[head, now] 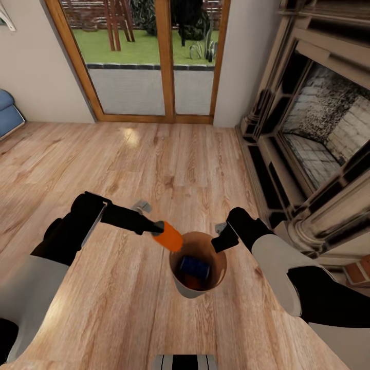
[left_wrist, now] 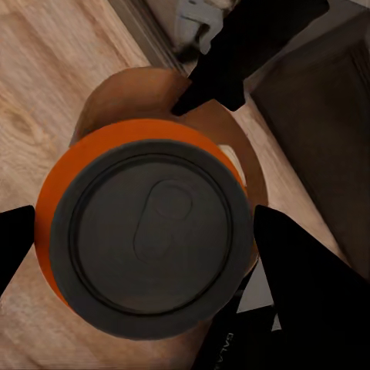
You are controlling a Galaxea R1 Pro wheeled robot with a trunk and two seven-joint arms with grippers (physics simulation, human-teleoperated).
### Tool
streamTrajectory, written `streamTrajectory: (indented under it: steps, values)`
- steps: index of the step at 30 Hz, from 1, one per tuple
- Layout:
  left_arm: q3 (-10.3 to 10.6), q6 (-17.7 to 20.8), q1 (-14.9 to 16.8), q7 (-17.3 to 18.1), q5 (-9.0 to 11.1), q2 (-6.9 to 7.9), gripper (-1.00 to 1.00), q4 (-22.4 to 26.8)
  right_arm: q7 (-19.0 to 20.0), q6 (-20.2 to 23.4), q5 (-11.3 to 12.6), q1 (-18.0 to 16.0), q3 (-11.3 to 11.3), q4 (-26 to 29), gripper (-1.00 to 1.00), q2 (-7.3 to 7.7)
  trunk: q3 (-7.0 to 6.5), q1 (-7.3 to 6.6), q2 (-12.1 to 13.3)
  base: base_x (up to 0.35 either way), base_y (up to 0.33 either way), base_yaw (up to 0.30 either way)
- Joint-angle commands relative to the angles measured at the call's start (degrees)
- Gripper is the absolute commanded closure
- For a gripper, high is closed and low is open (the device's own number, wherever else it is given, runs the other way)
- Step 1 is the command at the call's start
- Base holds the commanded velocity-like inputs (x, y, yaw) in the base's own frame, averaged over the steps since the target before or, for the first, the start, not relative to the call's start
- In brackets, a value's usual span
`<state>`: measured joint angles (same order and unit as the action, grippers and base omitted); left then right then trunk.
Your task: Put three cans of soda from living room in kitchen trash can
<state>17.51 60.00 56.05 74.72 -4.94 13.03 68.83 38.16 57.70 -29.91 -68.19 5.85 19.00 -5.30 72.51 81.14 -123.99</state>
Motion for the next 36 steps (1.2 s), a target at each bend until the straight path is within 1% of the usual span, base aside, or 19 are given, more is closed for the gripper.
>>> streamTrajectory:
  steps: [1, 4, 5, 6, 7, 10, 11, 12, 13, 15, 17, 19, 21, 22, 25, 28, 30, 33, 36]
  values:
    - [0.3, 0.0, 0.0, -0.4, 0.0, -0.56, 1.00, 0.0, 0.3, 0.6, 1.7, 0.0, -0.3, 0.0, 1.00, -0.06, 0.00, 0.00, 0.0, 0.000, 0.000, 0.000]
    - [0.6, 0.0, 0.0, -1.3, -0.2, -2.41, 1.00, -0.1, 0.3, 0.6, 1.7, 0.0, -0.3, 0.3, 1.00, -0.28, 0.00, 0.00, 0.0, 0.000, 0.000, 0.000]
    - [1.2, 0.0, 0.0, -2.1, -0.8, -3.57, 1.00, -0.1, 0.2, 0.6, 1.7, 0.0, -0.3, 0.5, 1.00, -0.43, 0.00, 0.00, 0.0, 0.000, 0.000, 0.000]
    - [1.6, 0.0, 0.0, -2.5, -1.4, -4.18, 1.00, -0.2, 0.2, 0.6, 1.7, 0.0, -0.3, 0.6, 1.00, -0.49, 0.00, 0.00, 0.0, 0.000, 0.000, 0.000]
    - [2.6, 0.0, -0.1, -3.2, -2.8, -5.50, 1.00, -0.4, 0.2, 0.6, 1.7, 0.0, -0.3, 0.7, 1.00, -0.59, 0.00, 0.00, 0.0, 0.000, 0.000, 0.000]
    - [3.6, 0.0, -0.1, -3.9, -5.0, -7.83, 1.00, -0.6, 0.2, 0.6, 1.6, 0.0, -0.2, 0.8, 1.00, -0.67, 0.00, 0.00, 0.0, 0.000, 0.000, 0.000]
    - [4.0, 0.0, -0.1, -4.2, -6.5, -9.38, 1.00, -0.8, 0.2, 0.6, 1.6, 0.0, -0.2, 0.8, 1.00, -0.70, 0.00, 0.00, 0.0, 0.000, 0.000, 0.000]
    - [4.1, 0.0, -0.1, -4.3, -7.3, -10.04, 1.00, -0.9, 0.2, 0.7, 1.6, 0.0, -0.2, 0.8, 1.00, -0.72, 0.00, 0.00, 0.0, 0.000, 0.000, 0.000]
    - [4.3, 0.0, -0.1, -4.4, -9.1, -11.08, 1.00, -1.3, 0.2, 0.7, 1.6, 0.0, -0.2, 0.8, 1.00, -0.73, 0.00, 0.00, 0.0, 0.000, 0.000, 0.000]
    - [4.4, 0.0, -0.1, -4.5, -10.7, -11.75, 1.00, -2.0, 0.2, 0.7, 1.6, 0.0, -0.2, 0.8, 1.00, -0.74, 0.00, 0.00, 0.0, 0.000, 0.000, 0.000]
    - [4.6, 0.0, -0.1, -4.6, -13.0, -12.46, 1.00, -3.6, 0.2, 0.7, 1.6, 0.0, -0.1, 0.8, 1.00, -0.75, 0.00, 0.00, 0.0, 0.000, 0.000, 0.000]
    - [4.6, 0.0, -0.1, -5.1, -14.0, -12.69, 1.00, -4.7, 0.2, 0.7, 1.6, 0.0, -0.1, 0.9, 1.00, -0.77, 0.00, 0.00, 0.0, 0.000, 0.000, 0.000]
    - [4.7, 0.0, -0.1, -5.6, -14.4, -12.90, 1.00, -5.3, 0.2, 0.7, 1.6, 0.0, -0.1, 1.0, 1.00, -0.80, 0.00, 0.00, 0.0, 0.000, 0.000, 0.000]
    - [4.8, 0.0, -0.3, -7.2, -14.7, -13.67, 1.00, -6.1, 0.2, 0.7, 1.6, 0.0, -0.1, 1.3, 1.00, -0.92, 0.00, 0.00, 0.0, 0.000, 0.000, 0.000]
    - [5.0, 0.0, -0.4, -9.9, -14.9, -14.80, 1.00, -7.7, 0.1, 0.7, 1.6, 0.0, -0.1, 1.7, 1.00, -1.16, 0.00, 0.00, 0.0, 0.000, 0.000, 0.000]
    - [5.6, 0.0, -0.5, -11.5, -14.9, -15.58, 1.00, -9.9, 0.1, 0.7, 1.6, 0.0, -0.1, 1.9, 1.00, -1.38, 0.00, 0.00, 0.0, 0.000, 0.000, 0.000]
    - [6.3, 0.0, -0.5, -12.3, -14.8, -16.26, 1.00, -11.2, 0.1, 0.7, 1.6, 0.0, -0.1, 2.1, 1.00, -1.48, 0.00, 0.00, 0.0, 0.000, 0.000, 0.000]
    - [8.3, 0.0, -0.5, -12.6, -14.9, -16.90, 1.00, -11.8, 0.1, 0.8, 1.6, 0.0, -0.1, 2.4, 1.00, -1.57, 0.00, 0.00, 0.0, 0.000, 0.000, 0.000]
    - [12.0, 0.0, -0.5, -12.7, -14.9, -17.11, 1.00, -12.1, 0.1, 1.5, 1.6, 0.0, -0.1, 2.6, 1.00, -1.62, 0.00, 0.00, 0.0, 0.000, 0.000, 0.000]
